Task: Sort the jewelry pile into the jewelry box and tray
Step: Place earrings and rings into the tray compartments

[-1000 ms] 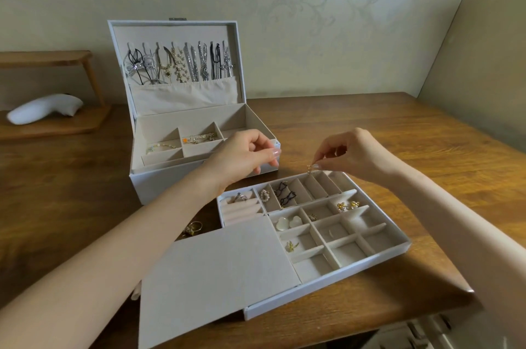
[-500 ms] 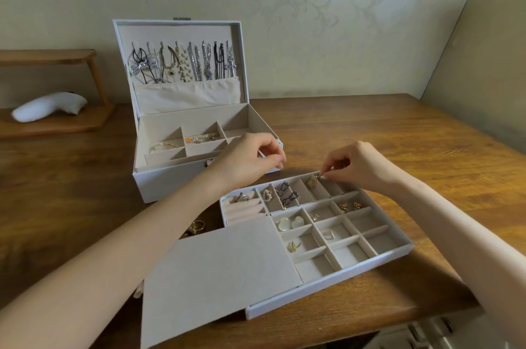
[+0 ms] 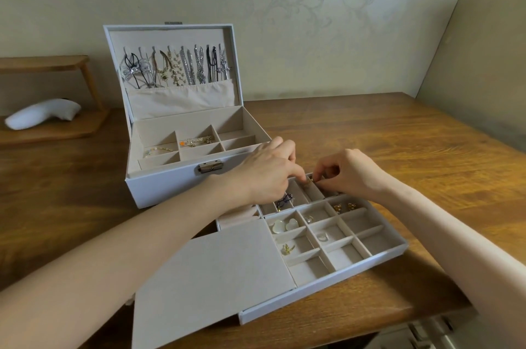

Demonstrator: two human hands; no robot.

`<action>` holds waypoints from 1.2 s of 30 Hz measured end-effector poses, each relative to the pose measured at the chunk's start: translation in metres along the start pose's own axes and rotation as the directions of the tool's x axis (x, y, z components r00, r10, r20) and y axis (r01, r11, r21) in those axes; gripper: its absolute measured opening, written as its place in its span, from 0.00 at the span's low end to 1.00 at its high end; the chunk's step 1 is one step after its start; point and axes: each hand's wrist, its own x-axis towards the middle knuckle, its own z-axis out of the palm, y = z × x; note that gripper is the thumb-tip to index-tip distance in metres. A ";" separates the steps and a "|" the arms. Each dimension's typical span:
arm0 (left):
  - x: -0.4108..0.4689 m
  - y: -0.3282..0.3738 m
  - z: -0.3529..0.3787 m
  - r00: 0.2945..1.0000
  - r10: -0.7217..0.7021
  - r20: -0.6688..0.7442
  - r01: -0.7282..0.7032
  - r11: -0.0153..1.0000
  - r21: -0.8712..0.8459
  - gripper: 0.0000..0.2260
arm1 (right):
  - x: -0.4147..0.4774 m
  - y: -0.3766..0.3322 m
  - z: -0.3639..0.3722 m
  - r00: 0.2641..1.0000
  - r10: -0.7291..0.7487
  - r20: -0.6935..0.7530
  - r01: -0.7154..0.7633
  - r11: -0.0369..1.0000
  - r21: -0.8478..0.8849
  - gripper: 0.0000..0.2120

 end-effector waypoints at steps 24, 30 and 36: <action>-0.004 -0.003 -0.001 0.988 -0.052 -0.144 0.039 0.995 -0.096 0.14 | 0.004 -0.033 -0.002 0.994 -0.058 0.096 0.085 0.946 -0.311 0.04; -0.005 -0.004 0.000 0.988 -0.064 -0.141 0.048 0.992 -0.118 0.10 | 0.010 -0.023 -0.013 0.990 -0.105 0.090 0.113 0.990 -0.088 0.02; -0.002 -0.003 0.001 0.987 -0.072 -0.147 0.053 0.990 -0.128 0.12 | 0.014 -0.018 -0.014 0.996 -0.076 0.052 0.070 0.993 0.097 0.06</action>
